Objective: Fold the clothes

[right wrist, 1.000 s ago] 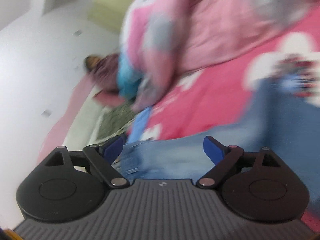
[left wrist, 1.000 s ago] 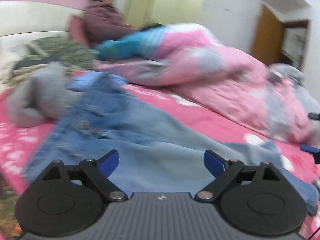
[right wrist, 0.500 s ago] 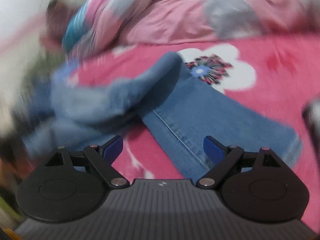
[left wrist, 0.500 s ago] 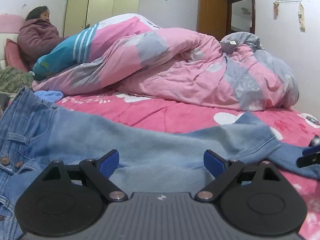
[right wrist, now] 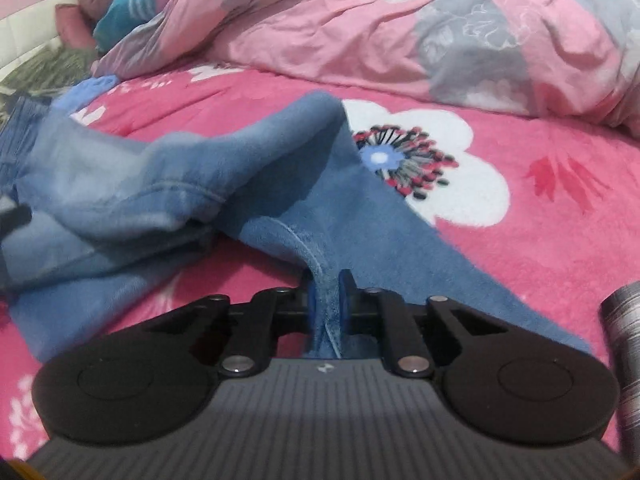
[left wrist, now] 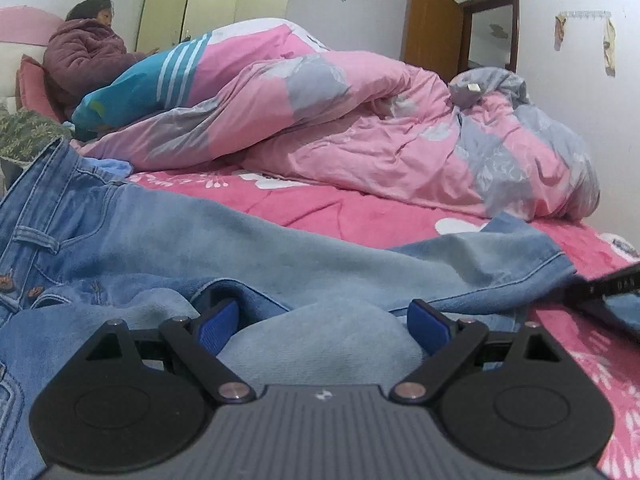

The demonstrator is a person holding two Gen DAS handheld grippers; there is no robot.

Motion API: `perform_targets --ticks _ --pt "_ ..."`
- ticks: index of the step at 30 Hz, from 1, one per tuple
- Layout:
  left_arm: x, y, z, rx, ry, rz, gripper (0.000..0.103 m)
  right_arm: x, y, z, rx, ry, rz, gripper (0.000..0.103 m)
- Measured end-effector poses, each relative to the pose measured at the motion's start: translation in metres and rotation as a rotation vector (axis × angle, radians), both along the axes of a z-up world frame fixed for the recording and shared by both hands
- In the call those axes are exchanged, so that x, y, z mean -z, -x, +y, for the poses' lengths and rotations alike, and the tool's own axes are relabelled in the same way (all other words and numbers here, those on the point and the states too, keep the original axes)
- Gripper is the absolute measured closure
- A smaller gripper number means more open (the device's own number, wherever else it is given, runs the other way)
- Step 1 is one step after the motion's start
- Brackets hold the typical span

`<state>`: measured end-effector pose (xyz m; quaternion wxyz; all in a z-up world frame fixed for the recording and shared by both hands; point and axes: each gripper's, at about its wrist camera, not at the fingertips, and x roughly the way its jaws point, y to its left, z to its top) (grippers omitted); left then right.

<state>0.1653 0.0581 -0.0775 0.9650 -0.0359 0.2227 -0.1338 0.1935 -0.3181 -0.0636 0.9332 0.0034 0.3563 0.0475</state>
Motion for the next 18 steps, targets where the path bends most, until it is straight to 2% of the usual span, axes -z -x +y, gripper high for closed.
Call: perform_targets --ticks 6,12,18 --pt "0.0 0.001 0.007 0.006 0.031 0.008 0.011 -0.057 -0.016 -0.029 0.14 -0.035 -0.141 0.096" --pt "0.001 0.0 0.007 0.003 0.027 0.016 0.011 -0.107 -0.075 -0.079 0.262 -0.137 -0.245 0.096" --pt "0.005 -0.006 0.005 -0.009 0.017 0.05 0.011 -0.145 -0.138 -0.088 0.224 -0.112 -0.35 0.096"
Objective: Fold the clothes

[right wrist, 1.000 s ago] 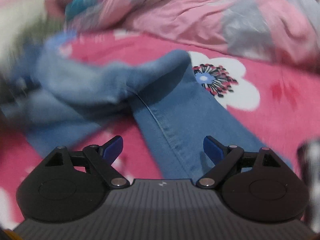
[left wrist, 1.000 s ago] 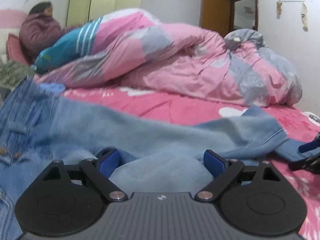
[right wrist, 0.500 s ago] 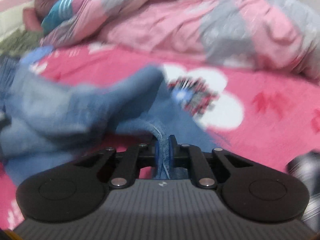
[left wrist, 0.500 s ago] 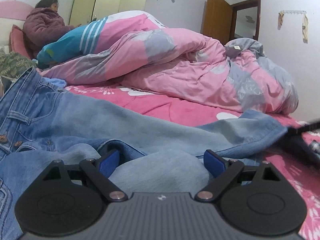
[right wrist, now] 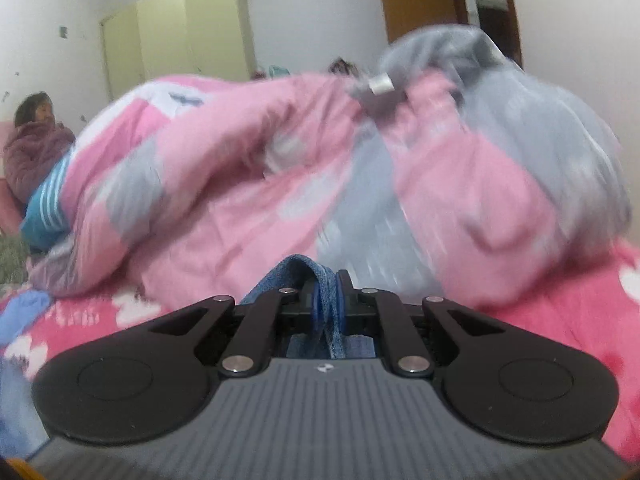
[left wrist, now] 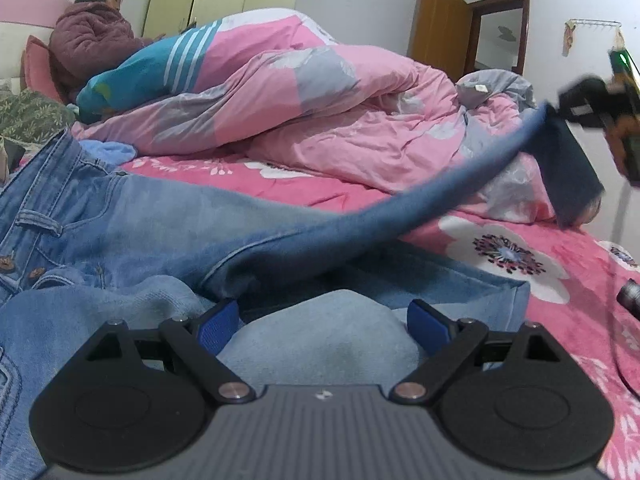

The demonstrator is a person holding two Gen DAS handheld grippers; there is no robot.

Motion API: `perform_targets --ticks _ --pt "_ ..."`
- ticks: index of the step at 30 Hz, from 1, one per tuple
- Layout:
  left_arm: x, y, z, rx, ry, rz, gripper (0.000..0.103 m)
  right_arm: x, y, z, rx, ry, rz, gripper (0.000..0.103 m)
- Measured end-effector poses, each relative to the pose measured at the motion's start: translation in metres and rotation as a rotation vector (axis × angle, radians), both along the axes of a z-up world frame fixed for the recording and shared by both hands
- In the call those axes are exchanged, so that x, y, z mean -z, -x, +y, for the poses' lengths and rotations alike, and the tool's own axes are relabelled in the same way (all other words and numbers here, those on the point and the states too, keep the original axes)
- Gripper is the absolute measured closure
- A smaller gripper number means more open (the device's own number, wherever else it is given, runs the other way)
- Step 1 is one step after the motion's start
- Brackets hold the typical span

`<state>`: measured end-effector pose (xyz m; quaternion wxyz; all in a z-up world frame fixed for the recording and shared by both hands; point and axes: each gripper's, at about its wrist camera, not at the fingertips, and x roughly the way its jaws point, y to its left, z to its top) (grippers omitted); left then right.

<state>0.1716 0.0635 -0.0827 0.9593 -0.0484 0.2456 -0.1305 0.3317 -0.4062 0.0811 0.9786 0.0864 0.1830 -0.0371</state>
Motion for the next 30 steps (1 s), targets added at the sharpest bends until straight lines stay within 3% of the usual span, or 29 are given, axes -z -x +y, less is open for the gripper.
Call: perform_targets --ticks 5,11,12,14,16,20,24,30 --pt "0.003 -0.002 -0.004 -0.005 -0.023 0.013 0.011 0.002 -0.052 0.008 -0.046 0.012 -0.028 0.096" --pt "0.006 -0.003 -0.005 -0.003 -0.03 0.017 0.011 0.071 -0.09 0.013 -0.042 -0.068 0.149 0.09" --pt "0.005 -0.003 -0.005 -0.003 -0.025 0.02 0.011 0.083 -0.091 0.011 -0.028 -0.07 0.188 0.086" --pt "0.005 -0.003 -0.003 -0.001 -0.018 0.019 0.011 0.102 -0.088 0.007 -0.021 -0.094 0.283 0.063" --pt "0.005 -0.003 -0.002 0.001 -0.01 0.019 0.011 0.112 -0.078 -0.001 -0.026 -0.126 0.379 0.045" --pt "0.004 -0.002 -0.001 0.002 0.0 0.014 0.011 0.109 -0.02 -0.014 -0.039 -0.211 0.455 0.034" --pt "-0.001 0.002 0.002 -0.004 0.016 -0.012 0.011 0.104 0.046 -0.018 -0.137 -0.384 0.511 0.032" --pt "-0.008 0.009 0.015 -0.024 0.087 -0.012 0.011 0.118 0.095 0.059 -0.347 -0.366 0.593 0.033"
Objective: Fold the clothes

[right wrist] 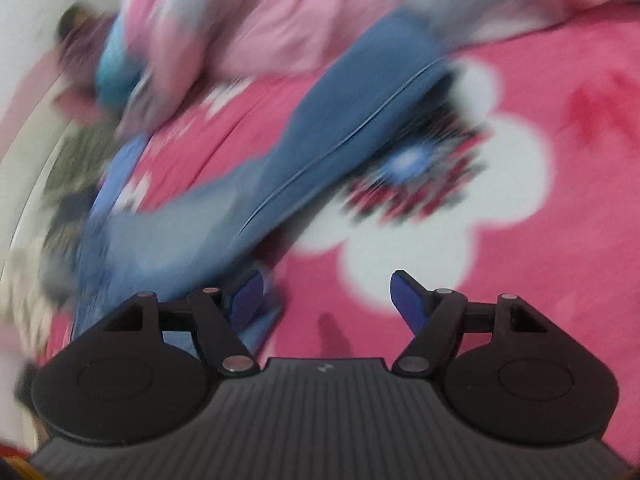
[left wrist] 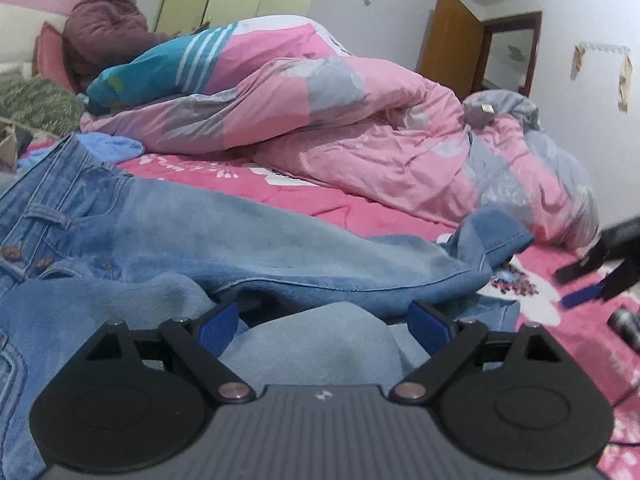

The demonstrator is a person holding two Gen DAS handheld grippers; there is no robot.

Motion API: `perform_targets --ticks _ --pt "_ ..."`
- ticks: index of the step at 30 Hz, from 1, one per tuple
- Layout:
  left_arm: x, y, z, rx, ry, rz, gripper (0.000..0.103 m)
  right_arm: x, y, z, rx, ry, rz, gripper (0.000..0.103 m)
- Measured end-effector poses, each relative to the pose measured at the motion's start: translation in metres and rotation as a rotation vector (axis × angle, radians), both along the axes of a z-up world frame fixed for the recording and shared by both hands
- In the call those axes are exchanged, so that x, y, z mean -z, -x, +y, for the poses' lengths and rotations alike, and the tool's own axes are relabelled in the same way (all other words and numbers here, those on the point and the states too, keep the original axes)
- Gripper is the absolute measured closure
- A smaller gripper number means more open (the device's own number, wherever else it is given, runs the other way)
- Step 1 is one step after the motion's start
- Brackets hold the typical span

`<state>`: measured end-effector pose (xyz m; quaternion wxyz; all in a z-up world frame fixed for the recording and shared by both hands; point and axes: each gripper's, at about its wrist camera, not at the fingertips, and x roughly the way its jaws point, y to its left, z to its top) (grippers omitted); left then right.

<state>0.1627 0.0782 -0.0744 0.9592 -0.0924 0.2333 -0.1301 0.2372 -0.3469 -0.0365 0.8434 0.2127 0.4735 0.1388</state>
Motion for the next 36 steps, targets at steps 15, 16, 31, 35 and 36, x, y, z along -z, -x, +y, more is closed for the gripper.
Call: perform_targets --ticks 15,16,31,35,36 --pt "-0.01 -0.006 0.032 -0.104 0.017 -0.014 0.014 0.034 -0.062 0.141 -0.236 0.268 -0.096 0.038" --pt "-0.01 -0.008 0.034 -0.122 0.015 -0.014 0.014 0.037 -0.063 0.153 -0.256 0.309 -0.102 0.038" --pt "0.006 -0.024 0.065 -0.275 0.075 0.079 0.014 0.006 0.038 0.103 0.01 0.32 -0.069 0.103" --pt "0.006 -0.023 0.063 -0.276 0.07 0.078 0.014 0.003 0.077 0.067 0.037 0.192 -0.097 0.1" --pt "0.006 -0.023 0.062 -0.277 0.066 0.076 0.014 -0.002 0.081 0.062 0.04 0.184 -0.131 0.1"
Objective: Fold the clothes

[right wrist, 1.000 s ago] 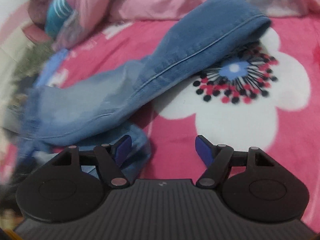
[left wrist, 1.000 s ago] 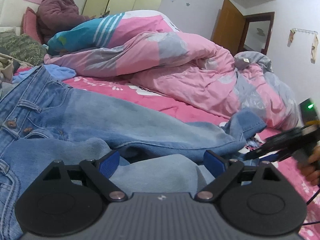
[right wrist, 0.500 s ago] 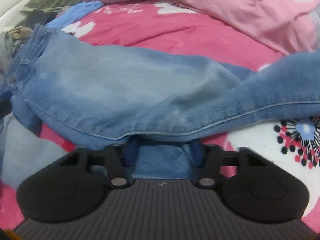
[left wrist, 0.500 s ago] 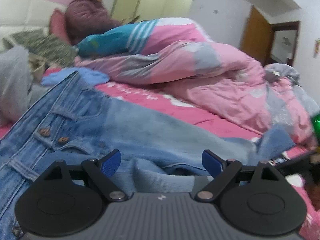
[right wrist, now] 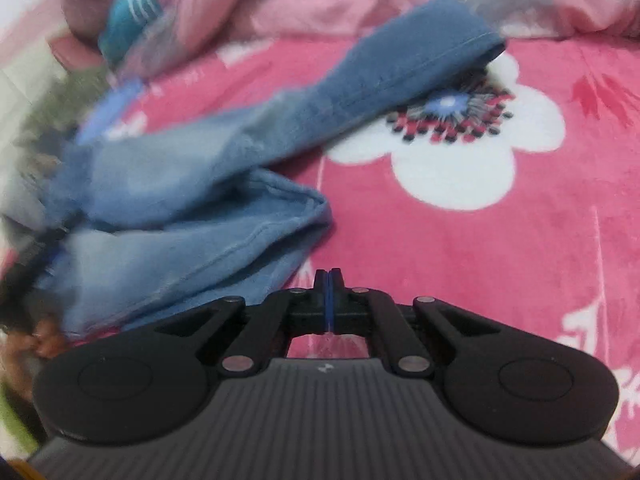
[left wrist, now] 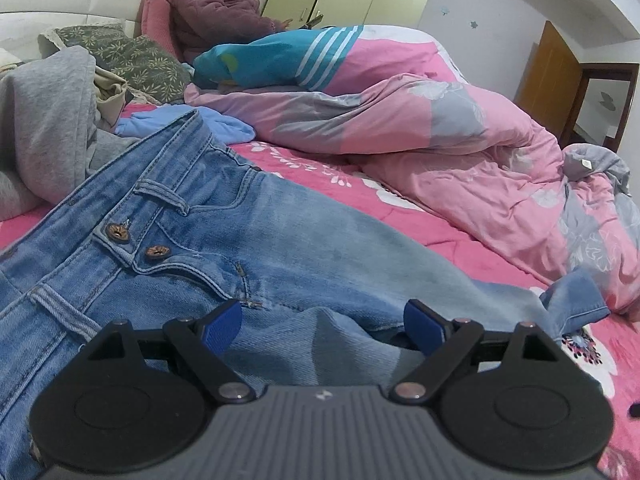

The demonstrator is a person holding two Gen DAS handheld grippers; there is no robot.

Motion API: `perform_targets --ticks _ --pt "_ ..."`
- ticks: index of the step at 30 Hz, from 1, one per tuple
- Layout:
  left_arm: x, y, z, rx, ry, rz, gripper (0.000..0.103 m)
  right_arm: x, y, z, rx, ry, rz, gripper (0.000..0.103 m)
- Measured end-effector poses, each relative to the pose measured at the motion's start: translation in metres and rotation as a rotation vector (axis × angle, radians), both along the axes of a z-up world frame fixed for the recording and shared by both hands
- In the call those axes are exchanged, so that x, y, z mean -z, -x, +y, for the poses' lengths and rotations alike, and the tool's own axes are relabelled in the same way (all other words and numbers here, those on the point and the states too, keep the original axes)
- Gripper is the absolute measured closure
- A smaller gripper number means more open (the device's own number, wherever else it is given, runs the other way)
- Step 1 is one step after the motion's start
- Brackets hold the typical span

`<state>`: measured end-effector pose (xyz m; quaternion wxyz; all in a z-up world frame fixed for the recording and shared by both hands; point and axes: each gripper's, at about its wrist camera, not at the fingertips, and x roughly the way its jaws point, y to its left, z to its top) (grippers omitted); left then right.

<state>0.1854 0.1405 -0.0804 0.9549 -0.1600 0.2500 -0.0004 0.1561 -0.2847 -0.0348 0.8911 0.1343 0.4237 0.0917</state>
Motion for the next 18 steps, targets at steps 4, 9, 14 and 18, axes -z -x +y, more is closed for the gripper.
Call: perform_targets --ticks 4,9,14,18 --pt "0.0 0.002 -0.004 0.008 -0.014 -0.013 0.014 -0.007 -0.022 0.011 -0.052 0.013 -0.09 0.063" --pt "-0.006 0.006 -0.009 0.068 -0.008 -0.048 0.014 0.009 -0.087 0.035 -0.079 0.074 -0.099 0.052" --pt "-0.011 0.009 -0.017 0.099 -0.034 -0.075 0.014 0.034 -0.159 0.045 -0.043 0.002 0.033 0.068" --pt "-0.012 0.008 -0.019 0.118 -0.037 -0.098 0.013 0.008 -0.199 0.076 -0.115 -0.047 -0.139 0.066"
